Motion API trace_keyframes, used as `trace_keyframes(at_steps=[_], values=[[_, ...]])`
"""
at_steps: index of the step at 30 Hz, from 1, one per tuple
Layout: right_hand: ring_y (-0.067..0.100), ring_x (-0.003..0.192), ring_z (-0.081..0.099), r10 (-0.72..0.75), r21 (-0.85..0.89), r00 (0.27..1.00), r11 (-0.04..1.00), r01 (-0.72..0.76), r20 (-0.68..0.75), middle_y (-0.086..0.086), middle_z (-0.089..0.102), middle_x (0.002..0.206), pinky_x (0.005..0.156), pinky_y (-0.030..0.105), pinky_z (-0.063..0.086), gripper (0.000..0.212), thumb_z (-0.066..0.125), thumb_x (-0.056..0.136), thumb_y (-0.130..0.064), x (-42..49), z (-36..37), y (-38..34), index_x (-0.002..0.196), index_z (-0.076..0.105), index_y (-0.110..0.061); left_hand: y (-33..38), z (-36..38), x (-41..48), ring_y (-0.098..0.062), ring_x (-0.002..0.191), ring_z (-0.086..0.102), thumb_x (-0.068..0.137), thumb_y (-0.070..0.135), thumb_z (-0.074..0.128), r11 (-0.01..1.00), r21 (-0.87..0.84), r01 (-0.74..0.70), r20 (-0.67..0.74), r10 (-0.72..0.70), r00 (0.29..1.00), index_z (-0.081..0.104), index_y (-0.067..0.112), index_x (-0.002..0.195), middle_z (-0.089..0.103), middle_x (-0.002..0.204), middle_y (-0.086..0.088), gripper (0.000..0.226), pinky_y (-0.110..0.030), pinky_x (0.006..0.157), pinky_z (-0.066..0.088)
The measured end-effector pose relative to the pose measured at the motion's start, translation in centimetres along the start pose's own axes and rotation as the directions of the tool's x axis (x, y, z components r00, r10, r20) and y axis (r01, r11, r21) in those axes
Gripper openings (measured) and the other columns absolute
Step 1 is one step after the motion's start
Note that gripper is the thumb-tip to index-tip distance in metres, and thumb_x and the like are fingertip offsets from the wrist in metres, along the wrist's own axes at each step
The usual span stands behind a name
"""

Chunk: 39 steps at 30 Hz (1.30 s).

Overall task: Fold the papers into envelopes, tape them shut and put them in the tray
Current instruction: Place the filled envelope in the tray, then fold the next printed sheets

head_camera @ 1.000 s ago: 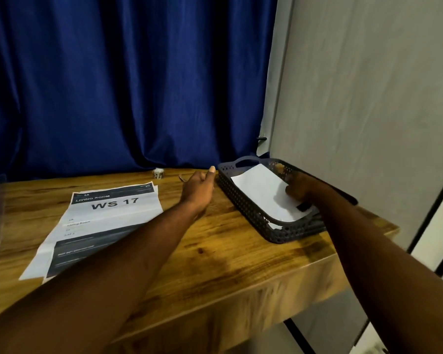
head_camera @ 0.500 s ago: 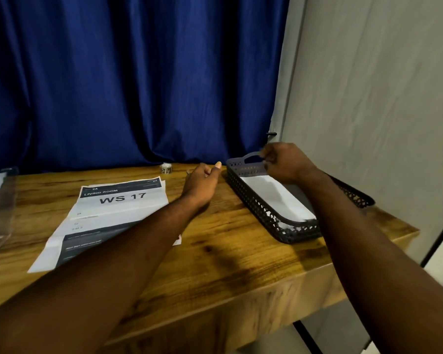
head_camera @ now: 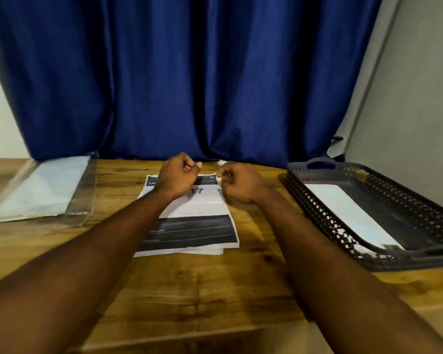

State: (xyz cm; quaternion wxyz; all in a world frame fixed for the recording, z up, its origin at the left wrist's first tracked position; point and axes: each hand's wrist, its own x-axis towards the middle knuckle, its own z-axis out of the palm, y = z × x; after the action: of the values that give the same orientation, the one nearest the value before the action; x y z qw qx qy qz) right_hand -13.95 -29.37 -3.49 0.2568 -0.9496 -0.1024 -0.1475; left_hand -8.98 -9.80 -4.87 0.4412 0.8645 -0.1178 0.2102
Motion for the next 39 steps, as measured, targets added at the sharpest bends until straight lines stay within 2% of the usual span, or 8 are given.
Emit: trace_keyframes(at_steps=[5, 9, 13, 18, 23, 29, 35, 39], values=[[0.015, 0.104, 0.063, 0.053, -0.012, 0.998, 0.999, -0.053, 0.016, -0.004, 0.070, 0.121, 0.081, 0.026, 0.047, 0.032, 0.075, 0.091, -0.031, 2.0, 3.4, -1.4, 0.123, 0.070, -0.028, -5.1, -2.5, 1.0, -0.029, 0.122, 0.050, 0.091, 0.049, 0.071, 0.956, 0.292, -0.012, 0.008, 0.010, 1.000, 0.062, 0.018, 0.100, 0.050, 0.130, -0.009, 0.033, -0.044, 0.106, 0.043], [0.026, 0.135, 0.053, 0.125, -0.068, 0.992, 0.990, -0.124, 0.019, 0.003, 0.056, 0.150, 0.112, 0.041, 0.048, 0.064, 0.073, 0.093, -0.052, 3.4, 5.3, -1.3, 0.147, 0.058, -0.023, -6.7, -3.9, 1.5, -0.031, 0.132, 0.042, 0.088, 0.063, 0.066, 0.885, 0.464, 0.035, 0.131, -0.108, 0.985, 0.056, 0.022, 0.120, 0.049, 0.142, -0.011, 0.053, -0.052, 0.111, 0.037], [0.024, 0.127, 0.057, 0.115, -0.102, 0.993, 0.989, -0.111, 0.037, 0.003, 0.064, 0.141, 0.108, 0.041, 0.048, 0.064, 0.069, 0.091, -0.064, 3.9, 6.8, -0.2, 0.136, 0.068, -0.019, -7.9, -3.6, 0.8, -0.032, 0.136, 0.040, 0.088, 0.074, 0.057, 0.820, 0.570, 0.058, 0.138, -0.165, 0.977, 0.050, 0.022, 0.138, 0.048, 0.148, -0.010, 0.073, -0.053, 0.110, 0.033], [0.019, 0.119, 0.061, 0.108, -0.025, 0.993, 0.994, -0.109, -0.050, 0.000, 0.067, 0.134, 0.103, 0.039, 0.053, 0.061, 0.075, 0.090, -0.058, 3.8, 7.1, 0.1, 0.137, 0.067, -0.021, -8.1, -4.1, 0.8, -0.030, 0.133, 0.046, 0.086, 0.064, 0.069, 0.869, 0.488, 0.078, 0.105, -0.148, 0.983, 0.047, 0.023, 0.139, 0.054, 0.143, -0.007, 0.070, -0.051, 0.108, 0.040], [0.020, 0.117, 0.057, 0.047, -0.063, 0.996, 0.997, -0.052, -0.078, 0.001, 0.066, 0.131, 0.099, 0.037, 0.051, 0.050, 0.074, 0.094, -0.050, 3.9, 7.6, 0.3, 0.134, 0.065, -0.021, -8.2, -4.6, 1.0, -0.024, 0.124, 0.053, 0.082, 0.023, 0.084, 0.962, 0.267, 0.053, 0.053, -0.070, 0.996, 0.047, 0.032, 0.131, 0.061, 0.125, 0.004, 0.062, -0.055, 0.110, 0.038], [0.027, 0.138, 0.047, 0.052, -0.105, 0.987, 0.992, -0.069, -0.153, 0.003, 0.052, 0.150, 0.114, 0.049, 0.043, 0.074, 0.076, 0.088, -0.055, 3.8, 7.7, 0.0, 0.150, 0.047, -0.025, -8.6, -6.1, 1.6, -0.013, 0.086, 0.067, 0.082, -0.001, 0.073, 0.989, 0.077, 0.129, 0.060, -0.134, 0.989, 0.059, 0.032, 0.119, 0.070, 0.094, 0.009, 0.051, -0.024, 0.067, 0.050], [0.023, 0.148, 0.034, -0.117, -0.314, 0.971, 0.948, 0.046, -0.210, -0.002, 0.042, 0.160, 0.115, 0.055, 0.027, 0.085, 0.076, 0.086, -0.055, 3.6, 6.5, -1.4, 0.158, 0.039, -0.029, -8.0, -7.0, 2.0, -0.006, 0.090, 0.064, 0.087, -0.009, 0.068, 0.997, 0.075, 0.029, 0.157, -0.040, 0.987, 0.074, 0.024, 0.096, 0.069, 0.093, 0.012, 0.035, -0.024, 0.075, 0.050], [0.017, 0.127, 0.050, -0.289, -0.463, 0.922, 0.874, 0.145, -0.257, -0.009, 0.064, 0.134, 0.106, 0.047, 0.023, 0.041, 0.075, 0.092, -0.033, 3.8, 6.2, -2.8, 0.132, 0.065, -0.036, -8.1, -7.5, 2.2, -0.008, 0.091, 0.064, 0.085, -0.010, 0.066, 0.981, 0.180, -0.074, 0.198, 0.038, 0.979, 0.071, 0.027, 0.088, 0.070, 0.093, 0.009, 0.038, -0.023, 0.077, 0.049]])
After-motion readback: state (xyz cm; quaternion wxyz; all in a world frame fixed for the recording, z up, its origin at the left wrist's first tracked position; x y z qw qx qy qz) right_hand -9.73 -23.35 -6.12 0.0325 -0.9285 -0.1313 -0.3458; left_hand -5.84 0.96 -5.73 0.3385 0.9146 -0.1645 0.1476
